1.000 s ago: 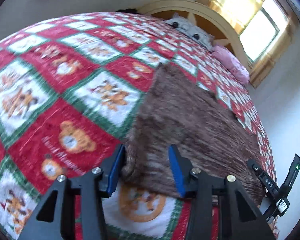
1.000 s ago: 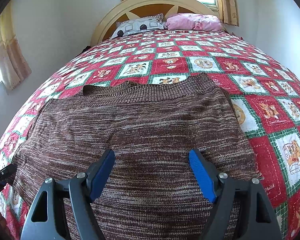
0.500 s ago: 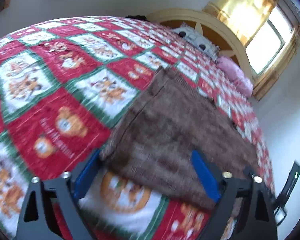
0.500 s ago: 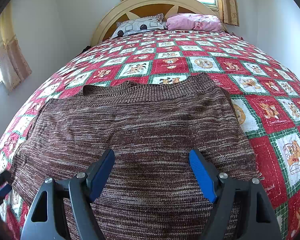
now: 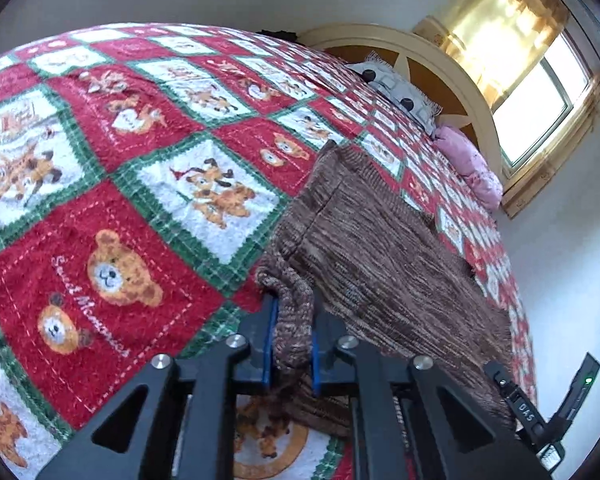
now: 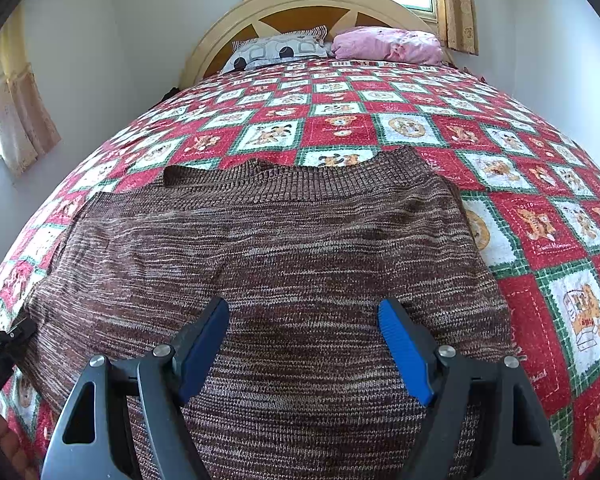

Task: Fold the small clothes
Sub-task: 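Grasp the sweater edge with the left gripper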

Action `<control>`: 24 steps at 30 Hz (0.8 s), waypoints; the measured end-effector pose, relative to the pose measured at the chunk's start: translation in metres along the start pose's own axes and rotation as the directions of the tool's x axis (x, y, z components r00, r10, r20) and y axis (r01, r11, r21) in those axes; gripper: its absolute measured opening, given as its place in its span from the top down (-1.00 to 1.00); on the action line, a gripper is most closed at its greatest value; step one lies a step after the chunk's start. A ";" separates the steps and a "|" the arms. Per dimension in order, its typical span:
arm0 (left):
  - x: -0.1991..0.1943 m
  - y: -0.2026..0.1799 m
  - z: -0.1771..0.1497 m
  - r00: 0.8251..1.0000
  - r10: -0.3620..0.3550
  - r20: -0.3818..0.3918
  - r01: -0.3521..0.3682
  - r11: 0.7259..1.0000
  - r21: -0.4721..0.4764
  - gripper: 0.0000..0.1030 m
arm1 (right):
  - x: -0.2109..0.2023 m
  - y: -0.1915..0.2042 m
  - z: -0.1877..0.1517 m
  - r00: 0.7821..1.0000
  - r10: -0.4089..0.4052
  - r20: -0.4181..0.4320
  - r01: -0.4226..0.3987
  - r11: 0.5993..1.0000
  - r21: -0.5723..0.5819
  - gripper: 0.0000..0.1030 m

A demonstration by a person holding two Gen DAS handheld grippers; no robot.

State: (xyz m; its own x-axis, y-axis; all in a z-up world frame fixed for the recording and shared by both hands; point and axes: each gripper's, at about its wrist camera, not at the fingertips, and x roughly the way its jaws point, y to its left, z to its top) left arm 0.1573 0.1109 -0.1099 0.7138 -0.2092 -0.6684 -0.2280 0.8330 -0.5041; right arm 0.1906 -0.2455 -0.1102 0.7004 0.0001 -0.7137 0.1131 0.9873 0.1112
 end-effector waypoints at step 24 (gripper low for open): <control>0.002 0.005 -0.002 0.999 -0.045 0.010 0.045 0.999 -0.008 0.63 | -0.017 0.039 0.015 0.994 -0.100 0.052 0.106 0.987 -0.122 -0.45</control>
State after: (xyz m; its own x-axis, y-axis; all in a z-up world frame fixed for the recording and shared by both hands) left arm 0.1559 0.1137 -0.1149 0.7300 -0.2414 -0.6394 -0.2010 0.8183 -0.5385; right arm 0.1937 -0.2090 -0.0835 0.7215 -0.1067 -0.6842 0.0995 0.9938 -0.0501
